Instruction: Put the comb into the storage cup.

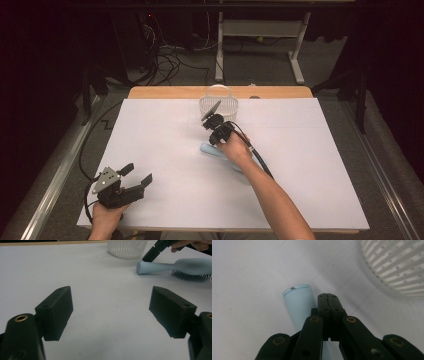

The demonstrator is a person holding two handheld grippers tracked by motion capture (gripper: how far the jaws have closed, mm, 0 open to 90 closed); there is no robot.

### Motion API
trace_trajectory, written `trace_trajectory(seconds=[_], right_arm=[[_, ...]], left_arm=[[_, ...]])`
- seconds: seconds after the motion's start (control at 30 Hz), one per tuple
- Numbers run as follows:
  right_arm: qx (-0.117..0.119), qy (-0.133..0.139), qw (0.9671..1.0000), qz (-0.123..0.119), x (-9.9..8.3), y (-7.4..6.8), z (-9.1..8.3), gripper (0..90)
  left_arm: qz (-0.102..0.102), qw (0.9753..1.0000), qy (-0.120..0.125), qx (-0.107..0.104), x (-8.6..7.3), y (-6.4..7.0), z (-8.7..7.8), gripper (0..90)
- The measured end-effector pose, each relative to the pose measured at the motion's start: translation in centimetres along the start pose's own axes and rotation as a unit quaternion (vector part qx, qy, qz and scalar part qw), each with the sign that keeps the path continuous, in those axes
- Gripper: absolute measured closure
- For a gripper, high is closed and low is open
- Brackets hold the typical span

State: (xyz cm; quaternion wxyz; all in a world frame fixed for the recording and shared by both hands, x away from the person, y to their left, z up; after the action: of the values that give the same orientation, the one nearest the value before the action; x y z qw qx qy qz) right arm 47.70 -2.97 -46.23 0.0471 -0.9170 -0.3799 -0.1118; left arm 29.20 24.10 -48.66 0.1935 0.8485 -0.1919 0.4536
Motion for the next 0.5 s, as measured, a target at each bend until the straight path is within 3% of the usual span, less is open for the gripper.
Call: trace_trajectory(seconds=[0.27, 0.3, 0.37, 0.4, 0.43, 0.5], right_arm=[[0.01, -0.004, 0.9999, -0.01, -0.4, -1.1, 0.1, 90.0], [0.013, -0.005, 0.9999, -0.003, -0.5, -1.3, 0.1, 90.0], [0.013, -0.003, 0.9998, -0.015, -0.7, -1.6, 0.1, 90.0], [0.017, -0.006, 0.9998, -0.004, -0.9, -1.9, 0.1, 90.0], [0.017, -0.001, 0.9997, -0.018, -0.9, -1.9, 0.1, 90.0], [0.021, -0.003, 0.9996, -0.019, -1.3, -2.4, 0.1, 90.0]], left_arm=[[0.001, 1.0, -0.001, 0.0, 0.0, 0.0, 0.0, 18.7], [-0.001, 1.0, 0.001, 0.002, 0.0, -0.1, 0.0, 18.7], [-0.013, 0.9999, 0.007, 0.004, 0.0, -0.5, -0.2, 18.7], [-0.015, 0.9998, 0.008, 0.007, 0.0, -0.7, -0.2, 18.7], [-0.017, 0.9998, 0.009, 0.008, 0.0, -0.8, -0.3, 18.7], [-0.02, 0.9997, 0.009, 0.009, -0.1, -0.8, -0.3, 18.7]])
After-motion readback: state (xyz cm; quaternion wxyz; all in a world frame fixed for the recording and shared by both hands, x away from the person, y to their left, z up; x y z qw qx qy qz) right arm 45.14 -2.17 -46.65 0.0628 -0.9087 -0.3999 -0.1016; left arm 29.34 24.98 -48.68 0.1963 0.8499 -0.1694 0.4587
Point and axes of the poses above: each handheld gripper's, and its own axes: z roughly forward along the jaws, x roughly out of its top, y roughly to its right, the point moved 4 cm from there along z, roughly forward along the jaws, and after that the axes turned 7 degrees about -y, right-handed, at the moved point
